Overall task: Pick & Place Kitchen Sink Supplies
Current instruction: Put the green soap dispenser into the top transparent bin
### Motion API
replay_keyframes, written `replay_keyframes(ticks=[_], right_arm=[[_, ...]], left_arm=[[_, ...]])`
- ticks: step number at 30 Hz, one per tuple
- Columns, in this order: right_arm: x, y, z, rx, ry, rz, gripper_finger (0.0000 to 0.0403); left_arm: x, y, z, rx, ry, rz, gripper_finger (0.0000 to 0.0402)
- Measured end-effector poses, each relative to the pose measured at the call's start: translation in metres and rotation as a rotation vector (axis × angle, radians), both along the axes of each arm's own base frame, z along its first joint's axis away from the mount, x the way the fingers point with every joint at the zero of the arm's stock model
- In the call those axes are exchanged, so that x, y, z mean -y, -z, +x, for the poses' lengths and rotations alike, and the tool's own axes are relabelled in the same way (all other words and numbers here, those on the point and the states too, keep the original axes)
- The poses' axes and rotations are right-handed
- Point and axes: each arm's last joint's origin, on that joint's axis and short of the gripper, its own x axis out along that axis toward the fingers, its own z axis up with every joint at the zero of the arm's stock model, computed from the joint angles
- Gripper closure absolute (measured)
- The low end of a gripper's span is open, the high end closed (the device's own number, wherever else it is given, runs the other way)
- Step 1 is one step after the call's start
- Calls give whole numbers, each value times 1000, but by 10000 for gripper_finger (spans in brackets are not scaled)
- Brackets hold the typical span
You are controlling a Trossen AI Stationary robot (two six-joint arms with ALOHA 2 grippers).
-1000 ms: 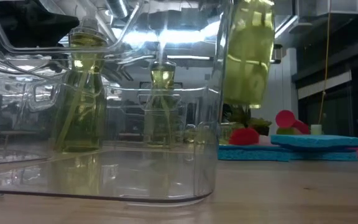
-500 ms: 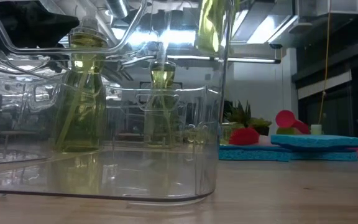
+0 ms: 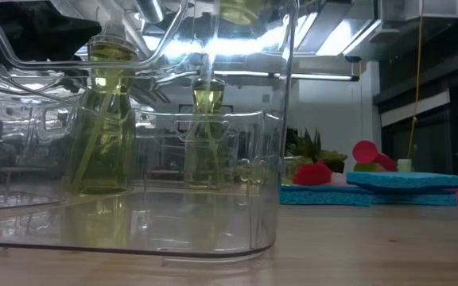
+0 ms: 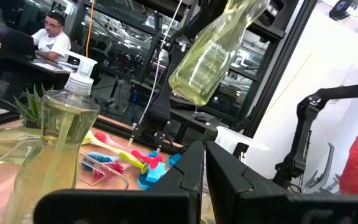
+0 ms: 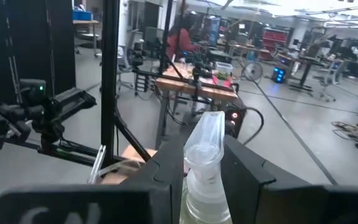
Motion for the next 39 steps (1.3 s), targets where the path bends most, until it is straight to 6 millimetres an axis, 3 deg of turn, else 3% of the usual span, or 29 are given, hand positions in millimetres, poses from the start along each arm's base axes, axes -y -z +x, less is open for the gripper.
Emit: replay_keyframes(ticks=[8, 14, 20, 27, 39], right_arm=[[17, -22, 49, 29, -12, -7, 320], [39, -14, 93, -2, -2, 7, 320], [71, 13, 132, -46, 60, 7, 320], [122, 36, 155, -50, 100, 84, 320], [179, 115, 203, -181, 157, 146, 320]], left_arm=[[0, 0, 0, -1, 0, 0, 391], [0, 0, 0, 0, 0, 0, 391], [0, 0, 0, 0, 0, 0, 391], [0, 0, 0, 0, 0, 0, 391], [0, 0, 0, 0, 0, 0, 391]])
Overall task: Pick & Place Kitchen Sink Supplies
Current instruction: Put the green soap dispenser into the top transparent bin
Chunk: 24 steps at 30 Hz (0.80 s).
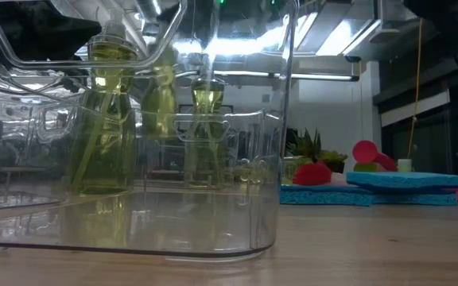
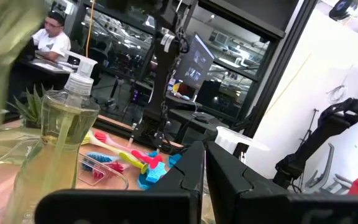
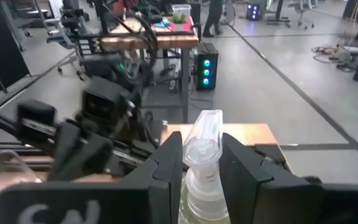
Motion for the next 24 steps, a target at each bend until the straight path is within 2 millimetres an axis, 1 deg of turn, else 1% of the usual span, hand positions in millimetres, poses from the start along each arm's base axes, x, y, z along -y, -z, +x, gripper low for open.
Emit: replay_keyframes(ticks=[3, 6, 11, 14, 18, 22, 24], right_arm=[[8, 14, 7, -21, 13, 7, 320], [13, 24, 11, -35, 20, 12, 320], [17, 45, 21, -69, 20, 23, 320], [18, 55, 25, -85, 21, 28, 320], [19, 60, 28, -94, 22, 34, 320], [19, 62, 28, -98, 22, 35, 319], [19, 62, 28, -98, 22, 36, 312]], left_arm=[[0, 0, 0, 0, 0, 0, 391], [0, 0, 0, 0, 0, 0, 391], [0, 0, 0, 0, 0, 0, 391], [0, 0, 0, 0, 0, 0, 391], [0, 0, 0, -1, 0, 0, 391], [0, 0, 0, 0, 0, 0, 391], [0, 0, 0, 0, 0, 0, 391]])
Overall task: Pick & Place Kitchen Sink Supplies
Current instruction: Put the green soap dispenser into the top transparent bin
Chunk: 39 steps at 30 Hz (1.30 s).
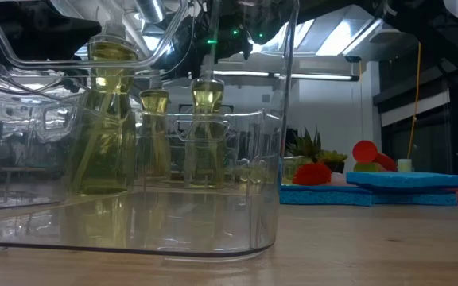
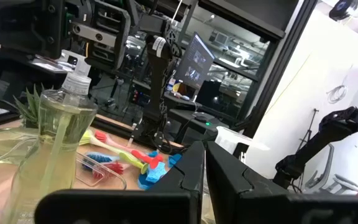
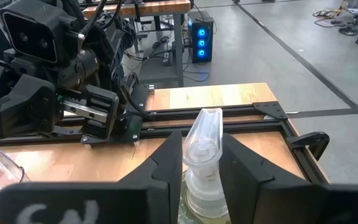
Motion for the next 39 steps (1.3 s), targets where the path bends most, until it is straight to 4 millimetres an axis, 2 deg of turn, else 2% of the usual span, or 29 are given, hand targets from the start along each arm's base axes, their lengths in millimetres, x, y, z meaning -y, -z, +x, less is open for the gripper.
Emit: replay_keyframes(ticks=[6, 17, 23, 32, 39], right_arm=[[0, 1, -1, -17, 2, 5, 288], [0, 4, -2, -46, 2, 12, 295], [5, -2, -3, -38, 11, 9, 265], [15, -24, -8, 4, 18, 43, 213], [11, -57, -18, -63, -12, 49, 189]], left_arm=[[0, 0, 0, 0, 0, 0, 391], [0, 0, 0, 0, 0, 0, 391], [0, 0, 0, 0, 0, 0, 391], [0, 0, 0, 0, 0, 0, 391], [0, 0, 0, 0, 0, 0, 391]])
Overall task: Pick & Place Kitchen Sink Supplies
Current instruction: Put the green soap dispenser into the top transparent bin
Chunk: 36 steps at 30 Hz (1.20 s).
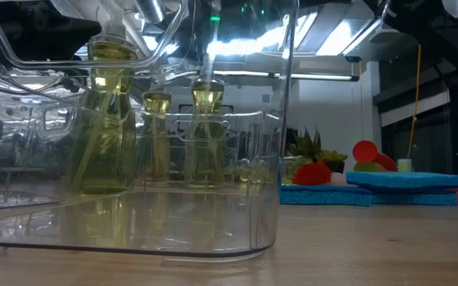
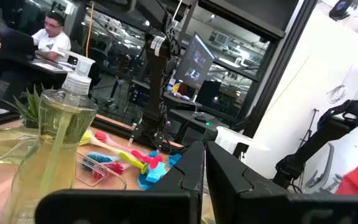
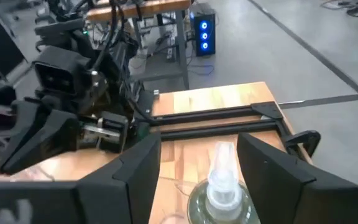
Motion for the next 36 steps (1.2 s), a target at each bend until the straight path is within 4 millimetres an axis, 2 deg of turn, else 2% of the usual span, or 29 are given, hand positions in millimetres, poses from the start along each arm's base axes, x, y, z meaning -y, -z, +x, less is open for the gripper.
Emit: replay_keyframes(ticks=[5, 11, 15, 20, 25, 31, 36], right_arm=[[-13, -33, -16, -39, -56, -77, 185], [-34, -64, -56, -95, -140, -70, 185], [-42, -70, -79, -205, -144, -56, 185], [-45, -56, -90, -383, -112, -13, 185], [-41, -27, -92, -578, 0, -29, 185], [-36, 10, -93, -747, 20, -8, 185], [-25, 33, -112, -812, 69, 28, 186]], left_arm=[[0, 0, 0, 1, 0, 0, 391], [0, 0, 0, 0, 0, 0, 391], [0, 0, 0, 0, 0, 0, 391], [0, 0, 0, 1, 0, 0, 391], [0, 0, 0, 0, 0, 0, 389], [0, 0, 0, 0, 0, 0, 391], [0, 0, 0, 0, 0, 0, 391]])
